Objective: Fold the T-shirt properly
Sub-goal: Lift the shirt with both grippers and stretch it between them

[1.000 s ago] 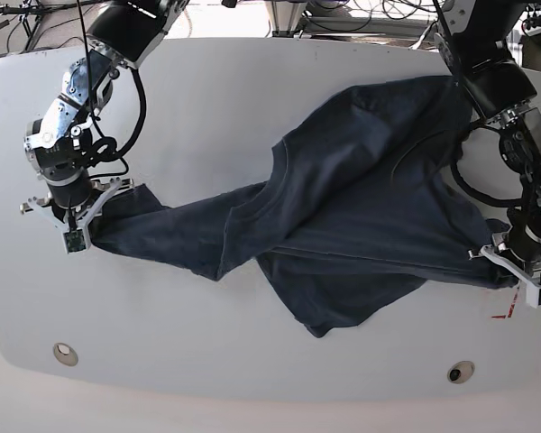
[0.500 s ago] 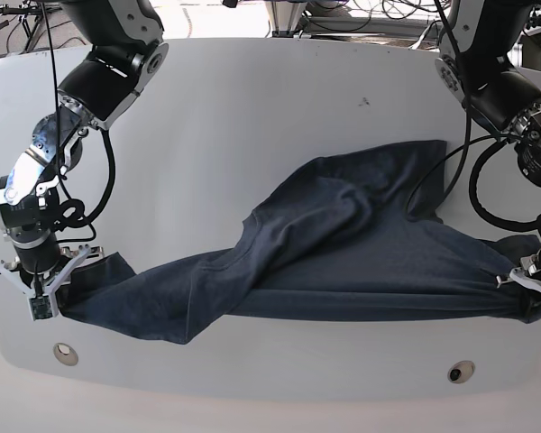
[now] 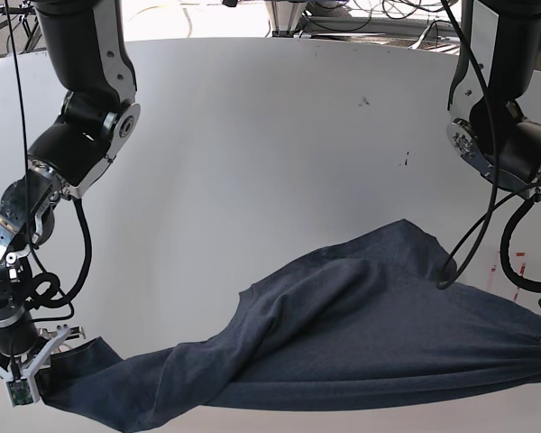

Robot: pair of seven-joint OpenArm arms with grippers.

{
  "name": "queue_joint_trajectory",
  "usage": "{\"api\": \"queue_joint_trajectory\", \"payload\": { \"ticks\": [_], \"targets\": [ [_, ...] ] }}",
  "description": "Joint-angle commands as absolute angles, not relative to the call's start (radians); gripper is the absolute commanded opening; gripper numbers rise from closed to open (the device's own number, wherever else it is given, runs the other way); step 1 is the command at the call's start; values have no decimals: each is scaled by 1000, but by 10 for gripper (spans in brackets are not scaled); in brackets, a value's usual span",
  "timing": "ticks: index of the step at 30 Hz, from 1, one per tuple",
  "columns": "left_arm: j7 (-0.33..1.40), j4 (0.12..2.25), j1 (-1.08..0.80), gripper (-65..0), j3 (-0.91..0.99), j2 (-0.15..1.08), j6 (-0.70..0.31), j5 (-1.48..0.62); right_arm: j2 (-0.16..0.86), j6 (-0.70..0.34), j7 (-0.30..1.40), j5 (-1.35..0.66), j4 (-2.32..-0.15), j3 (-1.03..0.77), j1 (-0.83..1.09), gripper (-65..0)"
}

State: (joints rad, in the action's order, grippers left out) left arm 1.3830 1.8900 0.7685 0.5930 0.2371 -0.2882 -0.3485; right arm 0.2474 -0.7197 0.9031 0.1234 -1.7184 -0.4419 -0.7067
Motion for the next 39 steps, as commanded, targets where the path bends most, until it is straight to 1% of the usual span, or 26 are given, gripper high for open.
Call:
{"api": "queue_joint_trajectory", "payload": {
  "ticks": [1, 8, 14, 39],
  "targets": [
    [1345, 1903, 831, -650, 593, 278, -285, -315, 295, -698, 938, 157, -1705, -433, -811, -648],
    [1345, 1886, 914, -650, 579, 292, -285, -315, 331, -698, 946, 154, -1643, -389, -928, -648],
    [1345, 1871, 926, -650, 579, 292, -282, -314, 341, -698, 947, 156, -1613, -378, -974, -648],
    [1345, 1868, 898, -650, 578, 288, -282, -320, 346, -698, 947, 153, -1615, -378, -974, -648]
  ]
}}
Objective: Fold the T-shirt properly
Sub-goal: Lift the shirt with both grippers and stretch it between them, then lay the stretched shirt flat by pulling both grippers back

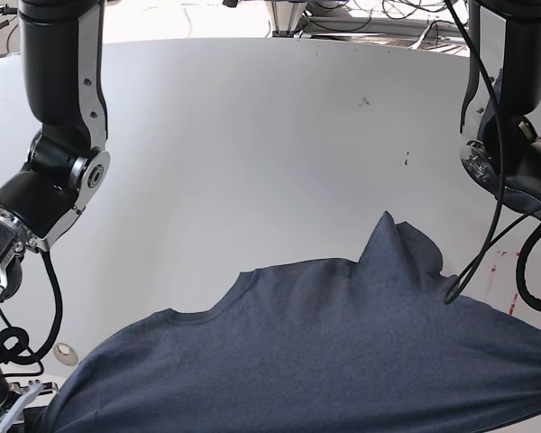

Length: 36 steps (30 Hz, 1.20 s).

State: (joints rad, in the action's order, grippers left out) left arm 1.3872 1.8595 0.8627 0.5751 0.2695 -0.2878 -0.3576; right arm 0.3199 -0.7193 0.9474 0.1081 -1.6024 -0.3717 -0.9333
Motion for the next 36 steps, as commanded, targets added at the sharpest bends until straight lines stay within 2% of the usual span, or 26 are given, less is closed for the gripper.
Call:
{"api": "queue_joint_trajectory", "payload": {
  "ticks": [1, 14, 22, 36],
  "targets": [
    [1345, 1868, 898, -650, 578, 288, -282, -320, 346, -698, 947, 153, -1615, -378, -975, -648],
    [1345, 1871, 881, -650, 536, 286, -285, -323, 348, -698, 947, 156, -1621, -384, -935, -648],
    [1345, 1873, 716, -650, 527, 277, -288, -357, 335, -698, 949, 151, -1741, -410, -742, -648],
    [1343, 1891, 329, -650, 613, 311, -288, -570, 217, -698, 947, 150, -1931, -553, -344, -648]
  ]
}}
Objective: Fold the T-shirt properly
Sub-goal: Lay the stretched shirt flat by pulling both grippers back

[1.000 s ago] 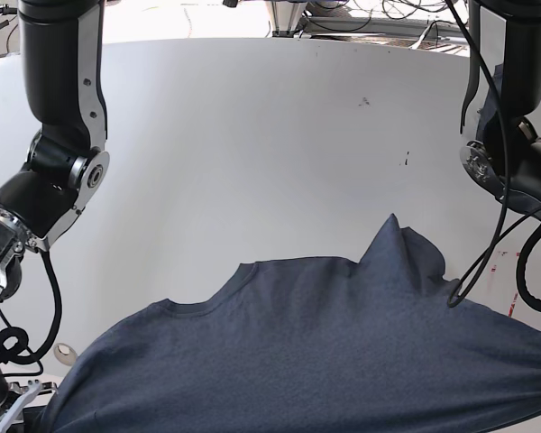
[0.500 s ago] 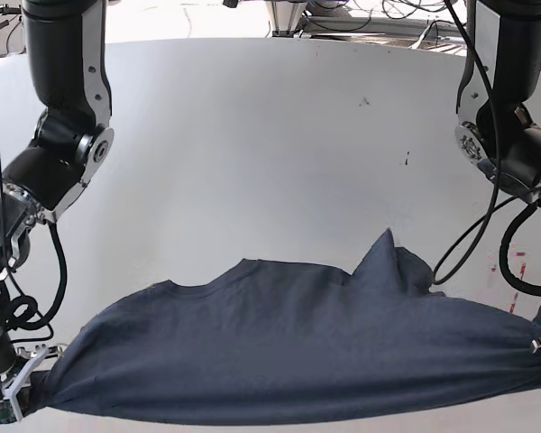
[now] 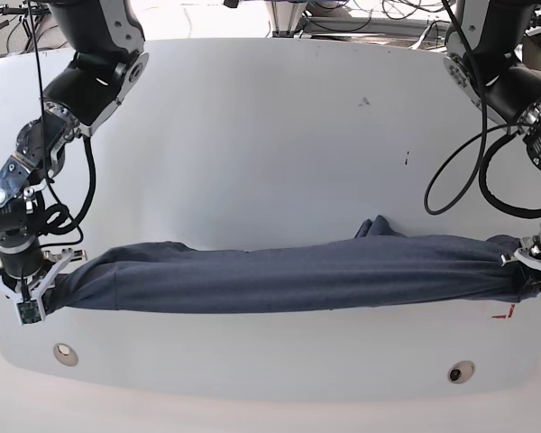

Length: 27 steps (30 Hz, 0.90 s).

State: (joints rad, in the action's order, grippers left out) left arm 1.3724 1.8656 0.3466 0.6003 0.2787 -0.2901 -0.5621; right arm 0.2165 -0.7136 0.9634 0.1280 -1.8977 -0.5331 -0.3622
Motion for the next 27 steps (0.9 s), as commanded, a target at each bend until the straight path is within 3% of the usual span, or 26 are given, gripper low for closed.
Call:
{"api": "queue_joint_trajectory", "payload": {
  "ticks": [1, 15, 27],
  "targets": [
    [1343, 1896, 305, -650, 618, 314, -288, -582, 209, -698, 947, 150, -1937, -561, -325, -648],
    [1343, 1937, -47, -650, 656, 337, -288, -621, 73, -698, 932, 150, -1966, -618, -8, -648],
    [1343, 1942, -229, -650, 656, 364, -288, -621, 13, -698, 892, 150, -1966, -671, 136, -648]
  ]
}}
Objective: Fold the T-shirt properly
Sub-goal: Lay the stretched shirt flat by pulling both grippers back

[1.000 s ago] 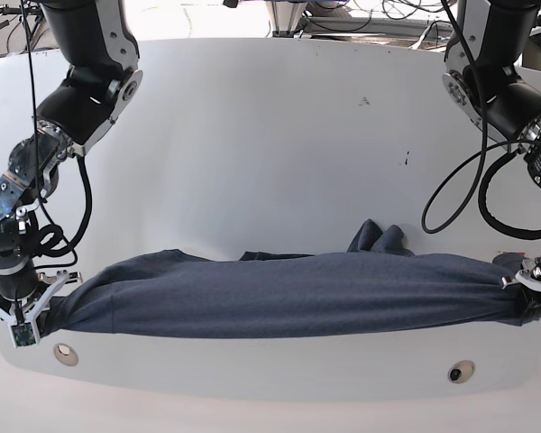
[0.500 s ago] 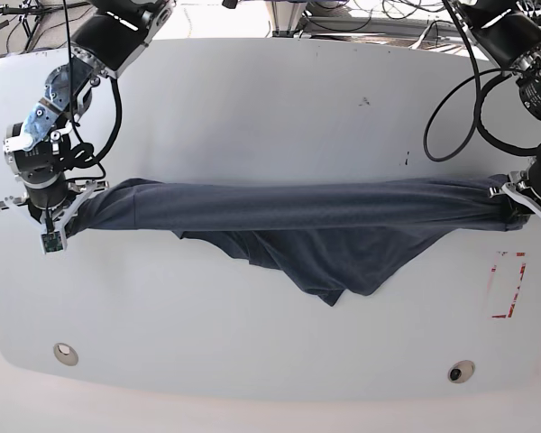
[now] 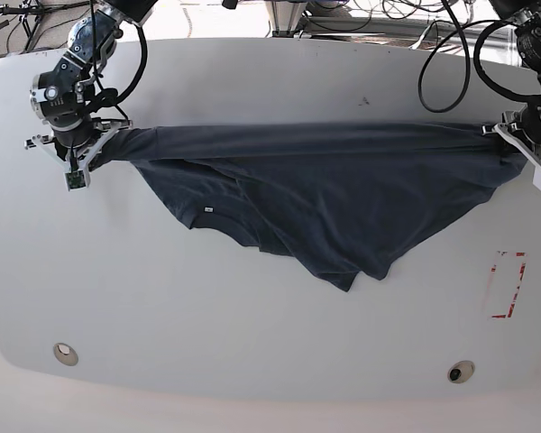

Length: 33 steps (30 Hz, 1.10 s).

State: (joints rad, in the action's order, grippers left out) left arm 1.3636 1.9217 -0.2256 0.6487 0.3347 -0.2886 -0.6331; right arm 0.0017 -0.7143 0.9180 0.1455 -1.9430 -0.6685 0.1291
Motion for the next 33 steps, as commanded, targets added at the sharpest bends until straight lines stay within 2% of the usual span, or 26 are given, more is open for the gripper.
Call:
{"api": "queue_joint_trajectory", "payload": {
  "ticks": [1, 18, 21, 25, 28, 30, 33],
  "targets": [
    [1343, 1942, -240, -650, 656, 364, -288, -621, 12, -698, 892, 147, -1966, -674, 147, -648],
    [1343, 1939, -338, -647, 656, 392, -288, -615, -38, -698, 892, 99, -1965, -674, 222, -648],
    [1346, 1939, -343, -567, 656, 392, -288, -615, -38, -698, 892, 99, -1965, -671, 222, -648],
    [1346, 1939, -369, -390, 656, 394, -288, -615, -38, -698, 892, 99, -1965, -670, 222, -648],
    [1346, 1939, -372, -283, 657, 394, -288, -615, -38, -698, 892, 99, -1965, -670, 222, -648],
    [1346, 1939, -372, -244, 656, 394, -288, -615, -38, -698, 892, 96, -1965, -668, 222, -648],
    [1346, 1939, -374, -228, 656, 394, -288, -619, -38, -698, 892, 94, -1965, -668, 222, -648]
  ]
}}
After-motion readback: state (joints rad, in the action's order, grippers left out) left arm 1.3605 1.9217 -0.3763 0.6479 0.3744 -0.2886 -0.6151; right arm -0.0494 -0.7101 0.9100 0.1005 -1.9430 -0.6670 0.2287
